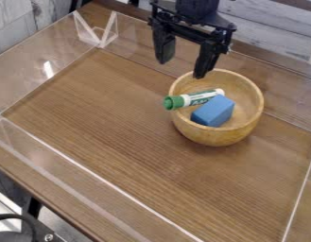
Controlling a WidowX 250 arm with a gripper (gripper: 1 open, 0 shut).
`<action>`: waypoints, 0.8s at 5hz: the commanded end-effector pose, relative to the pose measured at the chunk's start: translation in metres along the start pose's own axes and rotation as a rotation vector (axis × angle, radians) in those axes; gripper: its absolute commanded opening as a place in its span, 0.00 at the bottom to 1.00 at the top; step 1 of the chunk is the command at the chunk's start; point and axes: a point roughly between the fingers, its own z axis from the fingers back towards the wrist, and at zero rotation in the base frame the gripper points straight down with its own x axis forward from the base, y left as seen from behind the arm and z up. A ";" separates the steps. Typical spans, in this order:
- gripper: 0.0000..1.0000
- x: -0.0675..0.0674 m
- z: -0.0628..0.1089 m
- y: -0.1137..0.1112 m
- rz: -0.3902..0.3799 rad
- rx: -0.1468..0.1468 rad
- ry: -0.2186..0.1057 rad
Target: Remove the green marker from inside the brown bowl and put it on the table
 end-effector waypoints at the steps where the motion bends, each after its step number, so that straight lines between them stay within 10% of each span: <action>1: 1.00 0.002 -0.008 -0.002 -0.060 -0.001 0.003; 4: 1.00 0.011 -0.035 -0.007 -0.167 -0.003 -0.030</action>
